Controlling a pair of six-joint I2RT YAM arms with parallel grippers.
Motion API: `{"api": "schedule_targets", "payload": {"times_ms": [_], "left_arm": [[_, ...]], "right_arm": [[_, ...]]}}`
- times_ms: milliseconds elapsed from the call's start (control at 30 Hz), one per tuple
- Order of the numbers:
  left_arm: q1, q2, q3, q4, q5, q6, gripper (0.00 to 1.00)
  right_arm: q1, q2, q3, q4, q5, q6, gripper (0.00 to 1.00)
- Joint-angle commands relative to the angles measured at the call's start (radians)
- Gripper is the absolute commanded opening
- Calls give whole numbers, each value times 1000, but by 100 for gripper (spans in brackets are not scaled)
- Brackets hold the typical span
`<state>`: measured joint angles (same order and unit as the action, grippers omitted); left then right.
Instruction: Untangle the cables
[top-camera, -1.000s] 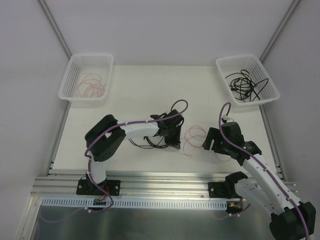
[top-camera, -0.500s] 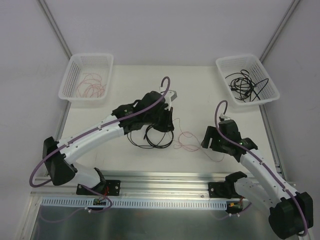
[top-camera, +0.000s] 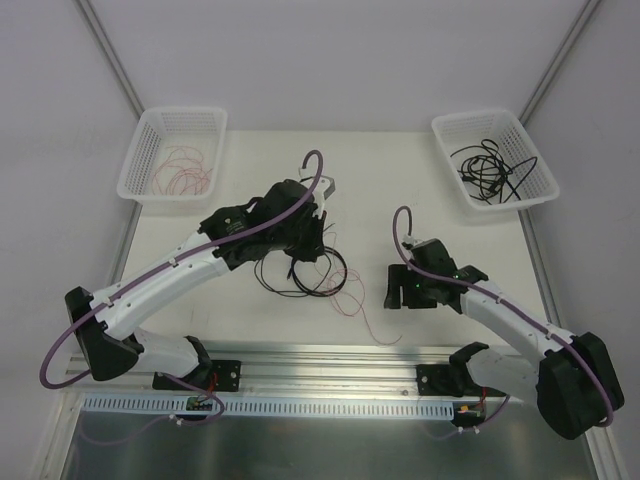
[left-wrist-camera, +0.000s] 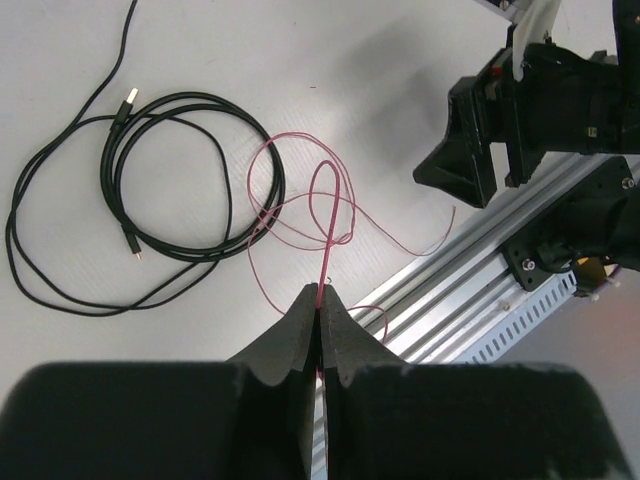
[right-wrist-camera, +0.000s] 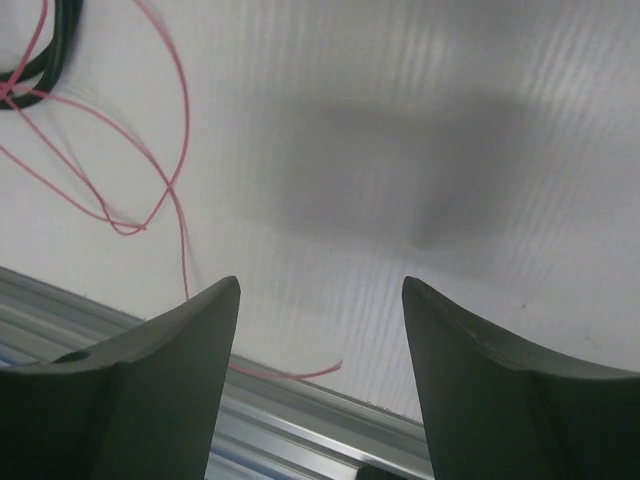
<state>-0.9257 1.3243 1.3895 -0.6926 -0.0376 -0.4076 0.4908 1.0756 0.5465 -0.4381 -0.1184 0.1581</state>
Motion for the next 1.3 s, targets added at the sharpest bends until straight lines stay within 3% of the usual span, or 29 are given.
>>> {"api": "schedule_targets", "payload": {"times_ms": [0, 267, 533, 667, 800, 1000, 1033, 1067, 1267], "left_arm": [[27, -28, 36, -36, -61, -3, 0], [62, -48, 2, -39, -94, -59, 0], [94, -73, -27, -38, -111, -88, 0], [120, -86, -44, -38, -108, -94, 0], [162, -103, -55, -38, -97, -96, 0], [244, -145, -90, -39, -85, -86, 0], [255, -152, -105, -38, -84, -83, 0], [272, -160, -113, -39, -81, -80, 0], [405, -261, -145, -65, -87, -39, 0]], "right_arm": [[63, 4, 50, 22, -73, -63, 70], [283, 53, 81, -13, 48, -5, 66], [483, 248, 210, -76, 238, 40, 61], [554, 349, 263, -109, 293, 57, 54], [574, 437, 300, -139, 318, 67, 45], [572, 466, 317, -171, 359, 89, 19], [572, 460, 316, -183, 373, 92, 7], [571, 452, 316, -191, 405, 98, 2], [455, 265, 257, -263, 503, 113, 1]]}}
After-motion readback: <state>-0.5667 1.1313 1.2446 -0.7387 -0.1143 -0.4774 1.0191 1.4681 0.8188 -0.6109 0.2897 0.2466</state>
